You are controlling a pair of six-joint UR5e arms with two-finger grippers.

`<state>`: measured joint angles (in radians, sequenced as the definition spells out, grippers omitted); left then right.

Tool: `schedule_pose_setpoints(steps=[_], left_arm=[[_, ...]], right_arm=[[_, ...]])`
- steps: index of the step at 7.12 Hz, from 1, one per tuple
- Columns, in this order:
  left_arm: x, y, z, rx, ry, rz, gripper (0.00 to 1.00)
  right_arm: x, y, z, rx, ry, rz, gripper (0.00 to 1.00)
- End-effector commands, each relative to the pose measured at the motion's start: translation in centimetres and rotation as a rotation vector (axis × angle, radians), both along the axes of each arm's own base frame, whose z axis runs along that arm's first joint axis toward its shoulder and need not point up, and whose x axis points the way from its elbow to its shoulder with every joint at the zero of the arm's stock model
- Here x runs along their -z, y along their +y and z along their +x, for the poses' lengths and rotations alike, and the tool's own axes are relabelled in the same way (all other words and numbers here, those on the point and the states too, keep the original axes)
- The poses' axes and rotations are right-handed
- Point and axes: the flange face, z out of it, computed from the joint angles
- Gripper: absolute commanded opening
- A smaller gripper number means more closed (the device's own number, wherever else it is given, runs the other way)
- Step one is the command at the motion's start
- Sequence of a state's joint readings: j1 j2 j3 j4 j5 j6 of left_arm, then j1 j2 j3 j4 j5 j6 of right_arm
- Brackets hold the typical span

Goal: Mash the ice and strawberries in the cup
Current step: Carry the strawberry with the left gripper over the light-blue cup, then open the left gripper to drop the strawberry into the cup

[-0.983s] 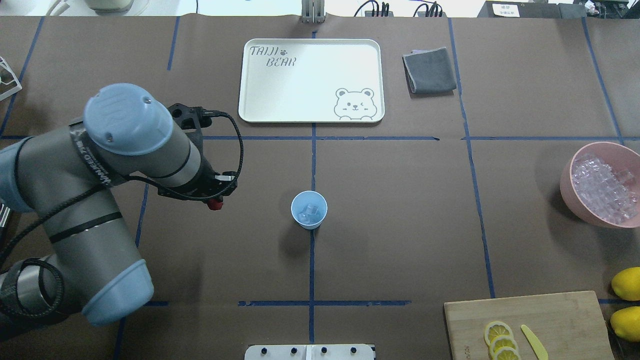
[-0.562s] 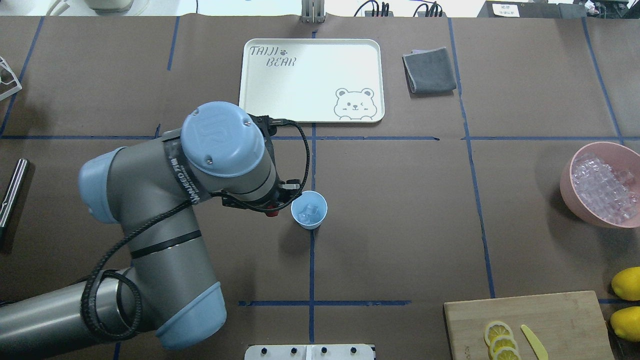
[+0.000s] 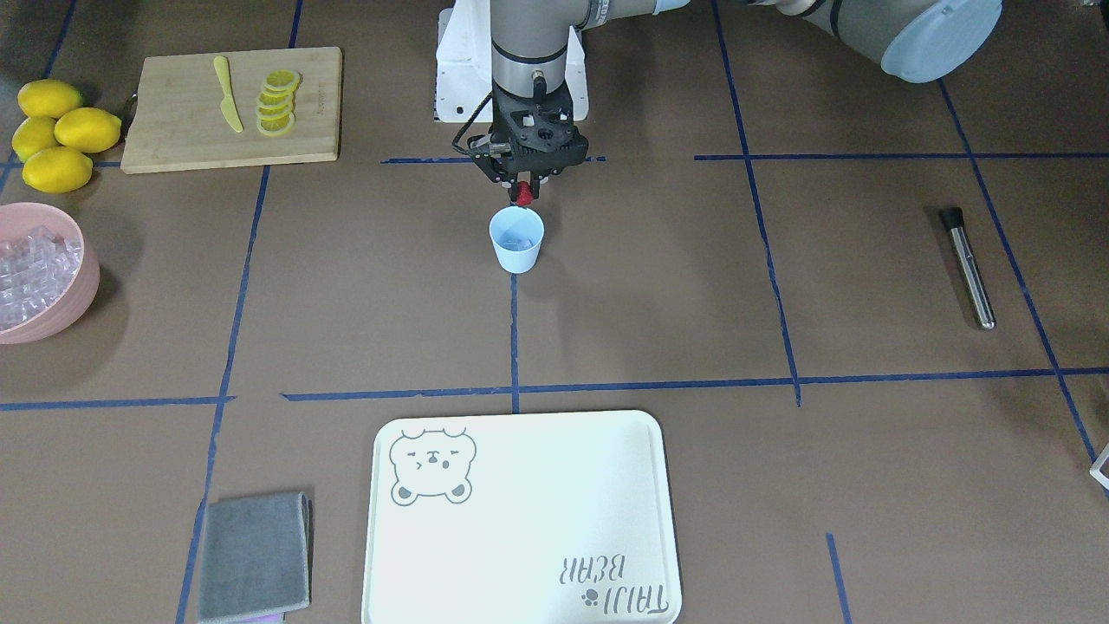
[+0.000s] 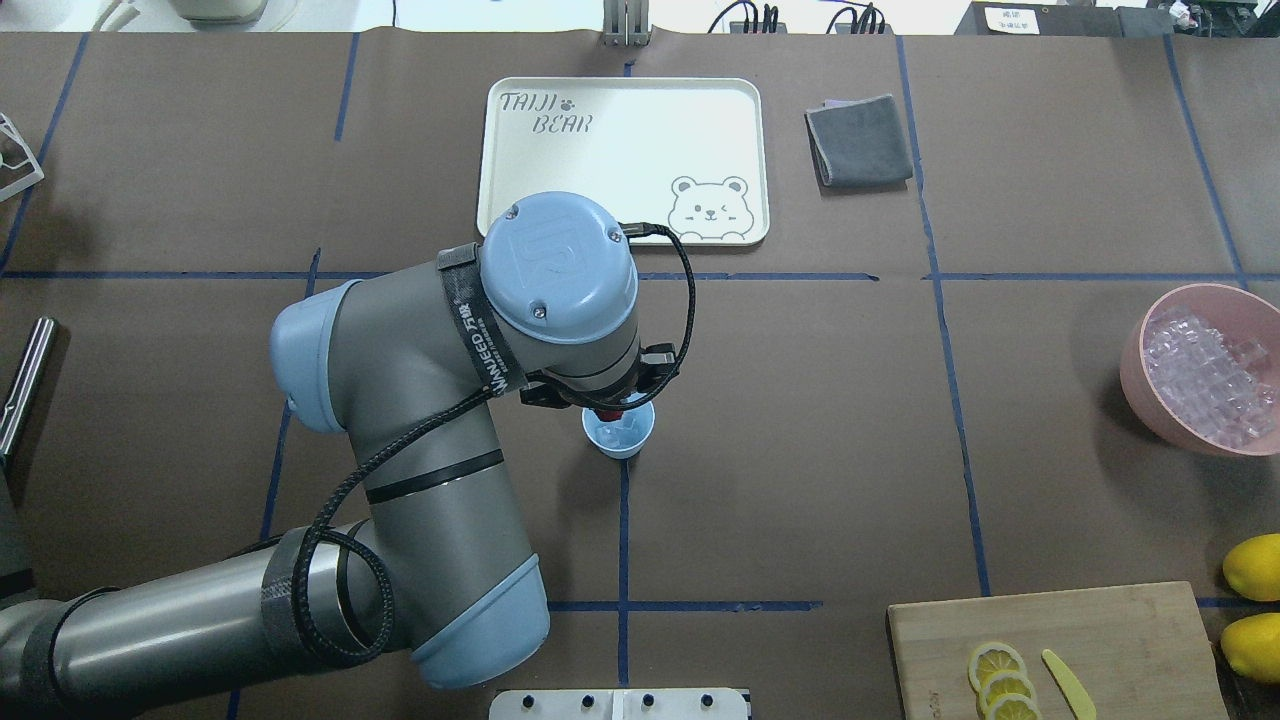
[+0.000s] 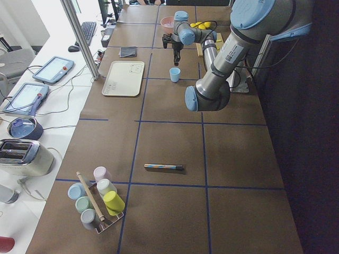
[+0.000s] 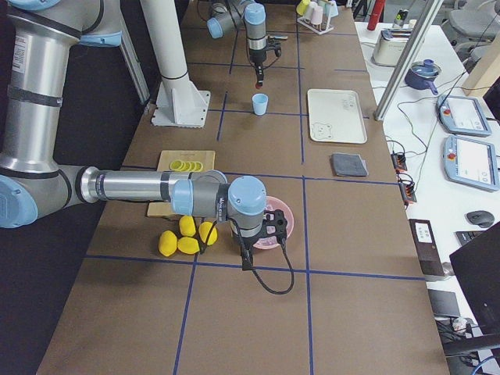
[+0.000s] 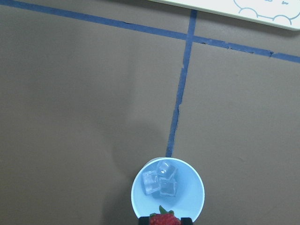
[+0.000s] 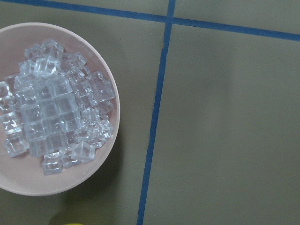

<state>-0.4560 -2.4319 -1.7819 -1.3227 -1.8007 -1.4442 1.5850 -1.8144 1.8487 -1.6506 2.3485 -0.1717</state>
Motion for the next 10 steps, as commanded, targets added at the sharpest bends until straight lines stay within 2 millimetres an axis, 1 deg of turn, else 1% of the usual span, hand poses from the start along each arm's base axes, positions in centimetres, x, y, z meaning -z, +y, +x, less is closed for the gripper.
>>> schedule_pose_setpoints(steps=[1,3,4,5,6,7,8,9,10], left_arm=[[0.3,0.0,-0.2,0.005,0.007,0.008,1.00],[0.2,0.2,-0.4,-0.004,0.012,0.014,1.00],[-0.8,0.0,-0.6,-0.018,-0.003,0.022,1.00],[-4.1,0.3,-2.8,-0.065,-0.035,0.073,1.00],[-7.8,0.5,-8.7,-0.106,-0.047,0.150,0.99],[-13.5,-0.2,-15.5,-0.171,-0.082,0.172,0.99],[-17.6,-1.9,-20.7,-0.226,-0.123,0.213,0.99],[-21.3,-3.6,-24.5,-0.271,-0.165,0.224,0.99],[-24.6,-5.1,-28.7,-0.307,-0.187,0.234,0.99]], right_arm=[[0.1,0.0,0.0,-0.001,0.000,0.000,1.00],[0.2,0.0,0.0,-0.001,-0.001,0.003,1.00],[0.2,0.0,0.0,-0.001,-0.001,0.003,1.00],[0.1,0.0,0.0,-0.001,-0.001,0.002,1.00],[0.1,0.0,0.0,-0.001,-0.001,0.002,1.00],[0.1,0.0,0.0,-0.001,-0.001,0.000,1.00],[0.1,-0.1,0.0,-0.001,-0.001,0.002,1.00],[0.1,0.0,0.0,-0.001,-0.001,0.002,1.00],[0.1,0.0,0.0,-0.001,-0.001,0.000,1.00]])
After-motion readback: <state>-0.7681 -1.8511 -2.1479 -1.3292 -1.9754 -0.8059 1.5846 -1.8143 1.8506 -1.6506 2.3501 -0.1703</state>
